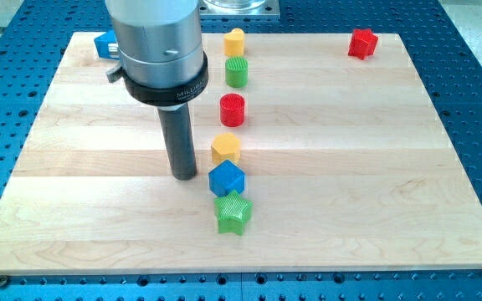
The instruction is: Adjust the yellow hexagon below the red star
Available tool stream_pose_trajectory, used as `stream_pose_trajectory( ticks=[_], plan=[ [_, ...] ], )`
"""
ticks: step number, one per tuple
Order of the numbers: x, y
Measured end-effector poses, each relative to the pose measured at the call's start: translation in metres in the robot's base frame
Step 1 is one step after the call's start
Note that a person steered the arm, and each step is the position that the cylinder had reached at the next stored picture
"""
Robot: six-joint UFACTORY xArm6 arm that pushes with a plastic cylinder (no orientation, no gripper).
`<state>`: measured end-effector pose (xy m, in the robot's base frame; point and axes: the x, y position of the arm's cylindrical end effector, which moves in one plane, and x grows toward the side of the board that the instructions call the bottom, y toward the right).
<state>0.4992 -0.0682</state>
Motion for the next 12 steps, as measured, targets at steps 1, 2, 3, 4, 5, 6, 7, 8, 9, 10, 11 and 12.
stream_pose_trajectory(
  ticks=[1, 2, 3, 4, 5, 6, 7, 8, 9, 10, 11, 12],
  plan=[
    [-0.002, 0.026],
    [-0.015, 0.04],
    [-0.029, 0.038],
    [-0.029, -0.031],
    [-0.03, -0.015],
    [-0.029, 0.04],
    [-0.028, 0.1],
    [-0.027, 0.148],
    [-0.074, 0.181],
    [-0.101, 0.145],
    [-0.071, 0.118],
    [-0.059, 0.116]
  ],
)
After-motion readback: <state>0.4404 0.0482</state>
